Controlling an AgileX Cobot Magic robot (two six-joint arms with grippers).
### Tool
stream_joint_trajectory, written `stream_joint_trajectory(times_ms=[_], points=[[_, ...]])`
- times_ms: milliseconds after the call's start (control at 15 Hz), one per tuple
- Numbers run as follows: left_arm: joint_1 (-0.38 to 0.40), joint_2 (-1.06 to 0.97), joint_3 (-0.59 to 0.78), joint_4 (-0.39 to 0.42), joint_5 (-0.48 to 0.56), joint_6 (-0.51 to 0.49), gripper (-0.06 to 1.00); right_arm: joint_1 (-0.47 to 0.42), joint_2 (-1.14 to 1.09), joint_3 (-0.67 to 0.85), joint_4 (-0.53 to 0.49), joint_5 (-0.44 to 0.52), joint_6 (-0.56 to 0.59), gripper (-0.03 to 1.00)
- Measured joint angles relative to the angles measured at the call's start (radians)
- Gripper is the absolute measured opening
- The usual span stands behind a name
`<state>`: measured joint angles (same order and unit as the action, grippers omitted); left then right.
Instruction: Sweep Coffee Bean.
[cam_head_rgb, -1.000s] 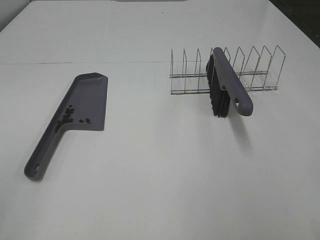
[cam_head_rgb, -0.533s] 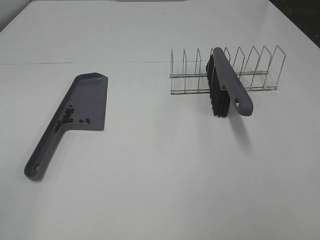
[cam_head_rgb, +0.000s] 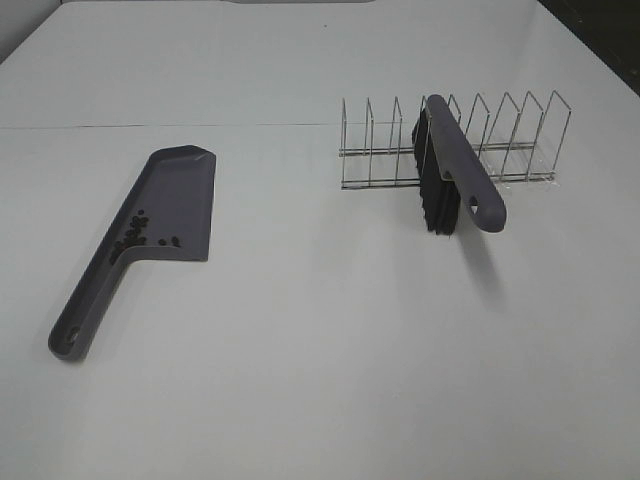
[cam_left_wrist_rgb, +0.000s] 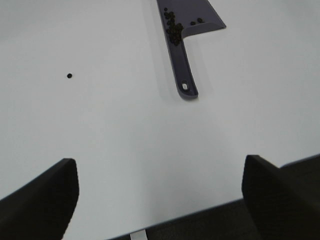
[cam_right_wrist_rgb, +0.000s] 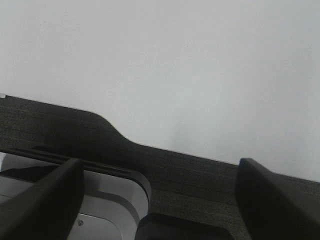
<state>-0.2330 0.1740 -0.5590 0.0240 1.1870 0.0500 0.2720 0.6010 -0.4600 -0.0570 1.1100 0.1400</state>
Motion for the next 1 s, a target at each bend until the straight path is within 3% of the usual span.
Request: stream_joint_trajectory(times_ms=[133,267,667,1000], points=[[0.000,-0.006,0.033,-0.035,-0.088,-0.003,0.81,0.000,0.000,0.000,0.000,0.000,0.000,0.77],[0.000,-0.006,0.039,-0.070,-0.099,0.034,0.81,0.000,0.000,0.000,-0.004,0.000,0.000,0.77],[0.000,-0.047,0.040,-0.074,-0.103,0.048,0.81,0.000,-0.015,0.000,-0.009,0.000,0.000,0.77],[0.000,-0.178,0.040,-0.074,-0.110,0.045,0.81,0.000,-0.344,0.000,-0.008,0.002,0.000,0.77]])
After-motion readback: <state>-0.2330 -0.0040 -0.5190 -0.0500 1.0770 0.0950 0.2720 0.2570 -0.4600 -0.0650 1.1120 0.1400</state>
